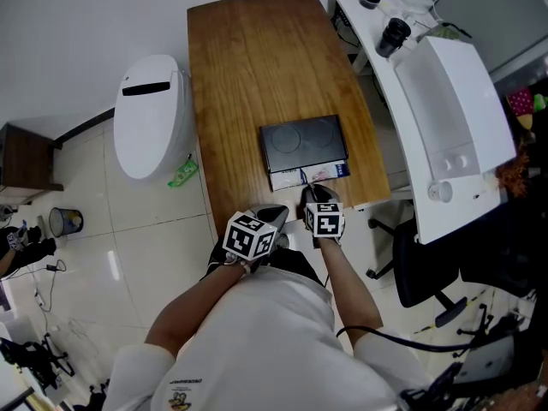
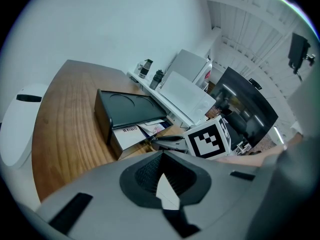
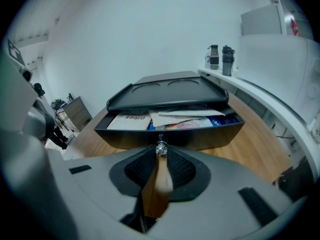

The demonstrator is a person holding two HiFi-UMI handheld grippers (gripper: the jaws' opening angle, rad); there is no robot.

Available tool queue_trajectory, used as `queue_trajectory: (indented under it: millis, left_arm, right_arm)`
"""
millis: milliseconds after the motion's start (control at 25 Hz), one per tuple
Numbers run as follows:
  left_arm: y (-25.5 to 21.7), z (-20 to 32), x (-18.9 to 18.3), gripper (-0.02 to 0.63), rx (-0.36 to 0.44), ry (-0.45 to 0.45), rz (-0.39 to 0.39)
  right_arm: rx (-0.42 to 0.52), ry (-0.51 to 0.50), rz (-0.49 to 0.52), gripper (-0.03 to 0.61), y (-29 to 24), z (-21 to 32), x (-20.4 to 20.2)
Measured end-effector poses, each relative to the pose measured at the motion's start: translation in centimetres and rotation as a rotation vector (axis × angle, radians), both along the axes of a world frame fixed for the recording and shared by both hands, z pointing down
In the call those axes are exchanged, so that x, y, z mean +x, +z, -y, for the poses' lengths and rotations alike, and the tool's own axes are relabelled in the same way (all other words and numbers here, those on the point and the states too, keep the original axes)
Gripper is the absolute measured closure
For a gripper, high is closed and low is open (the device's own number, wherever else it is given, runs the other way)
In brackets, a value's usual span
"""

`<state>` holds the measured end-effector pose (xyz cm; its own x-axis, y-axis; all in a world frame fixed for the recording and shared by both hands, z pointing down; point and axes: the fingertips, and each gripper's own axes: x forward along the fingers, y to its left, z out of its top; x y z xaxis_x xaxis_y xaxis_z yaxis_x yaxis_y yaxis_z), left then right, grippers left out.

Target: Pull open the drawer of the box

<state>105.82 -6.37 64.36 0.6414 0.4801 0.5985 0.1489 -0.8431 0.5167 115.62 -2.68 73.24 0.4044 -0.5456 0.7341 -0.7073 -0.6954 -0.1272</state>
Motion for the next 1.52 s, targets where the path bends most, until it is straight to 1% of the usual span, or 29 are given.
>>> queue_trajectory:
  millis: [320, 1200, 1520]
  left_arm:
    - [0.2, -0.6, -1.2, 0.612, 0.003, -0.017, 0.001]
    - [0.5, -2.4, -3.2, 0.612, -0.011, -0.017, 0.003]
    - [0.5, -3.3, -3.7, 0.612, -0.011, 0.009, 0.009]
  right_arm:
    - [0.002, -0.005, -0.003, 0.520, 0.1, -0.9, -1.0]
    - [-0.009, -0.009, -0.005, 0.520, 0.2, -2.8, -3.5]
    - [-0.009, -0.009, -0.006, 0.520, 0.3, -3.2, -4.1]
